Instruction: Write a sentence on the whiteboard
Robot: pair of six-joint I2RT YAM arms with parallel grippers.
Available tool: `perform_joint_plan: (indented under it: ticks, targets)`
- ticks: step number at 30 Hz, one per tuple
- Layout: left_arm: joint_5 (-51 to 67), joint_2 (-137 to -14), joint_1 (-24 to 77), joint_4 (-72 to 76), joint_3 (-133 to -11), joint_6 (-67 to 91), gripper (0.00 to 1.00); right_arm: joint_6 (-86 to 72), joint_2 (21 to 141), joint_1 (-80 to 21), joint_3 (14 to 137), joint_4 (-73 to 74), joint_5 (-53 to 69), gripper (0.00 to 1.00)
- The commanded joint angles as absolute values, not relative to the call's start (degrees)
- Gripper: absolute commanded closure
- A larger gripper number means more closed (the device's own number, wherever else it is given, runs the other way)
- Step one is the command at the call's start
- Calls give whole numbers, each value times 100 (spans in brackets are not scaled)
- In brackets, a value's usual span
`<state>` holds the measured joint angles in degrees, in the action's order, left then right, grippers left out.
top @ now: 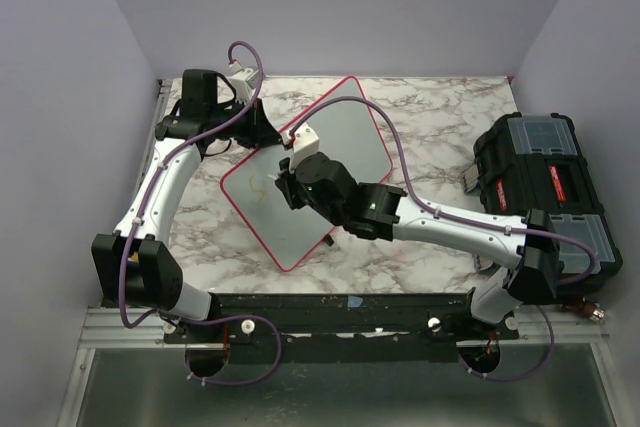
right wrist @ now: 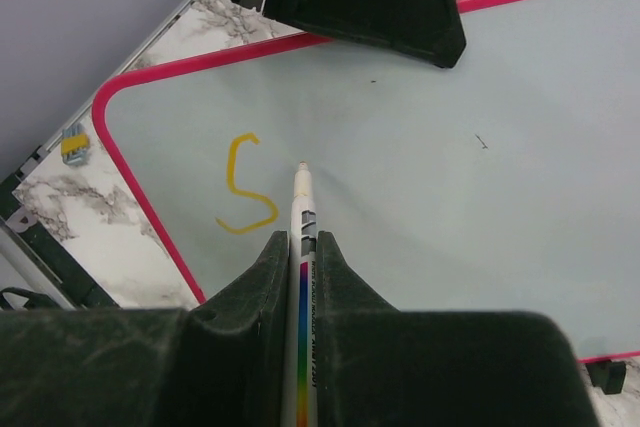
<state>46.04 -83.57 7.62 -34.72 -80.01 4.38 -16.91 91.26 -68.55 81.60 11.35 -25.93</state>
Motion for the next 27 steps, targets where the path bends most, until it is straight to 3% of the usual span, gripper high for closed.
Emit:
perform_joint_plan:
  ticks: [1,15,27]
  targets:
    - [4557,-8244,861,-3612,-7853,193,100,-1702,9334,-6869,8404,985,-2335,99]
    - [4570,-8234,861,-3612,-7852,193,100,-1757,9556,-6867,8409,897,-2319,99]
    - [4584,-8227,861,-3612,-7839,193,100,-1739,9580,-6873,8406,990,-3105,99]
